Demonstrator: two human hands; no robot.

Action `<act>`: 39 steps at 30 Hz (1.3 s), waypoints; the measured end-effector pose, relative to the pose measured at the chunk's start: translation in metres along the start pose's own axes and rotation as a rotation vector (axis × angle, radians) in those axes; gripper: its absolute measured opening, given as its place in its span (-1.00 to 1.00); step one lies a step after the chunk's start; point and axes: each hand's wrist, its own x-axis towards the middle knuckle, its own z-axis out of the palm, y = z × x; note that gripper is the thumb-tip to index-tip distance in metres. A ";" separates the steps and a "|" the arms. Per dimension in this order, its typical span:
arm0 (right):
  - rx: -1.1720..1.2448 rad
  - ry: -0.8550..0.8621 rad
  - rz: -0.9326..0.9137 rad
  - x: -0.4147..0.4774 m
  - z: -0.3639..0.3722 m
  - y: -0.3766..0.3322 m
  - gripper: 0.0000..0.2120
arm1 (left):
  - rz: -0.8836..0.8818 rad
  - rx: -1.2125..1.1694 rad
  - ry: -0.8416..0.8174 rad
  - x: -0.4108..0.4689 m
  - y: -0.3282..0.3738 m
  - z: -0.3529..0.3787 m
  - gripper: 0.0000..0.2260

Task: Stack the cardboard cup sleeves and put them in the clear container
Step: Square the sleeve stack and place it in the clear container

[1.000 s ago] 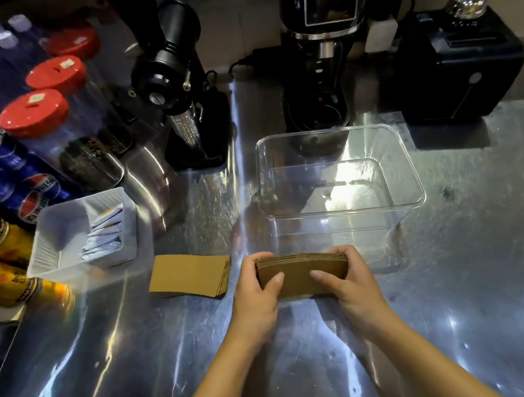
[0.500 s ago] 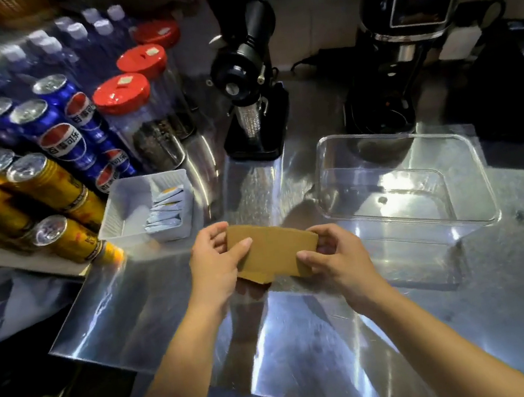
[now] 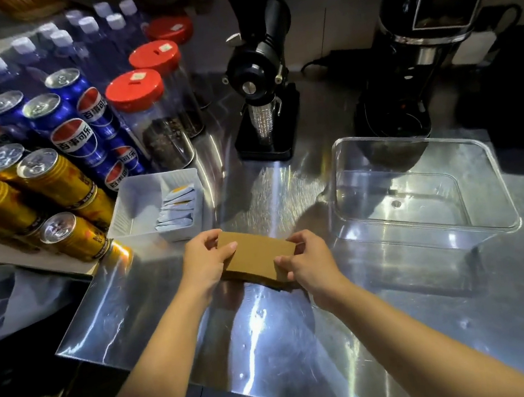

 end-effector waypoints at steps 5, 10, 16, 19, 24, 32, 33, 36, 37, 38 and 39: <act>-0.016 0.021 0.014 0.005 0.006 0.008 -0.70 | -0.003 0.084 -0.031 0.008 -0.011 -0.004 -0.60; -0.053 0.039 0.065 0.005 0.008 0.014 -0.63 | 0.006 0.200 -0.059 0.016 -0.018 -0.007 -0.55; -0.142 0.036 0.042 0.007 0.007 0.012 -0.57 | -0.173 0.317 -0.268 0.021 -0.010 -0.009 -0.42; -0.134 0.021 0.051 0.007 0.009 0.014 -0.56 | -0.235 0.236 -0.338 0.021 -0.004 -0.007 -0.55; -0.077 -0.004 0.058 0.005 0.006 0.014 -0.51 | -0.278 0.147 -0.417 0.023 -0.001 -0.009 -0.67; 0.087 -0.133 0.002 -0.006 -0.016 0.025 -0.36 | -0.078 -0.166 -0.444 -0.012 -0.026 -0.004 -0.69; 0.119 -0.150 -0.016 -0.007 -0.019 0.026 -0.39 | -0.052 -0.173 -0.375 -0.018 -0.029 0.000 -0.63; 0.151 -0.153 -0.143 -0.009 -0.029 0.031 -0.50 | 0.110 -0.124 -0.255 -0.032 -0.035 0.016 -0.51; 0.117 -0.146 -0.199 -0.010 -0.032 0.032 -0.53 | 0.167 -0.082 -0.238 -0.035 -0.036 0.019 -0.48; 0.070 -0.136 -0.251 -0.011 -0.035 0.034 -0.54 | 0.205 -0.047 -0.240 -0.037 -0.037 0.022 -0.45; 0.027 -0.124 -0.293 -0.013 -0.037 0.036 -0.55 | 0.219 -0.019 -0.265 -0.038 -0.039 0.024 -0.42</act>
